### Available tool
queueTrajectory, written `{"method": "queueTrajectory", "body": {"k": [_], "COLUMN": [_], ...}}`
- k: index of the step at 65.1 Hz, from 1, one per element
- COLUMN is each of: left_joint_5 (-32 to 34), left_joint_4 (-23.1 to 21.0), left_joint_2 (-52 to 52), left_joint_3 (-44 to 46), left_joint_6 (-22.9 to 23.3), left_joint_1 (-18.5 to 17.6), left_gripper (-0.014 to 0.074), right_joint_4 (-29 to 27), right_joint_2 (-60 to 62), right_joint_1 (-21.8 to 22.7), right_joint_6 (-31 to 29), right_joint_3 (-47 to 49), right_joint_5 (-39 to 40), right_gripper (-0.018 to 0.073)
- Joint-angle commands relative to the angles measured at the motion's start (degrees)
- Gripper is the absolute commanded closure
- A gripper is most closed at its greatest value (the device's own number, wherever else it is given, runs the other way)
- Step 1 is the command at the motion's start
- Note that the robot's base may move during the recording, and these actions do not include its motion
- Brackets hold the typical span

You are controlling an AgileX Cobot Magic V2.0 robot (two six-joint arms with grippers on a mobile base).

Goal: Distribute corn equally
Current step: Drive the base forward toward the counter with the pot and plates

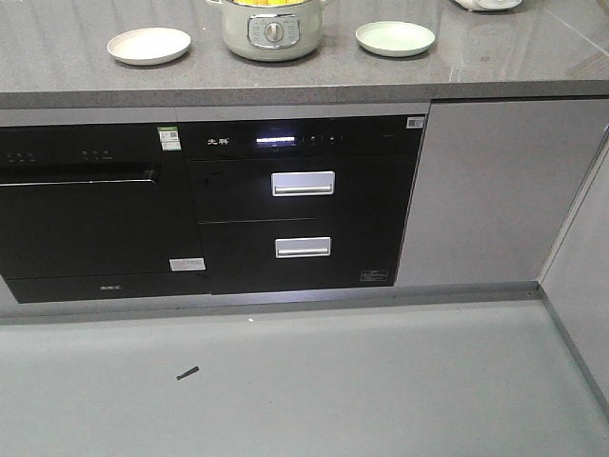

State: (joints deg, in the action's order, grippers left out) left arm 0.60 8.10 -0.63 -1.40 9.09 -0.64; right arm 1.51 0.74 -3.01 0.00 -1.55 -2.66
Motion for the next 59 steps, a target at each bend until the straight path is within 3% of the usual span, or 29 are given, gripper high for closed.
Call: {"method": "queueTrajectory", "body": {"k": [1,59], "left_joint_5": [4.4,4.4], "left_joint_4": [0.0,0.0], "left_joint_2": [-0.9,-0.9], "left_joint_3": [0.9,0.9], "left_joint_6": [0.2,0.2], "left_joint_1": [0.1,0.1], "left_gripper": [0.0603,0.0603], "right_joint_4": [0.0,0.0], "right_joint_2": [0.4,0.4], "right_joint_1": [-0.1,-0.1], "right_joint_6": [-0.5,-0.5], "right_joint_3": [-0.5,-0.5], "right_joint_5": [4.1,4.2], "right_gripper": [0.0562,0.0562]}}
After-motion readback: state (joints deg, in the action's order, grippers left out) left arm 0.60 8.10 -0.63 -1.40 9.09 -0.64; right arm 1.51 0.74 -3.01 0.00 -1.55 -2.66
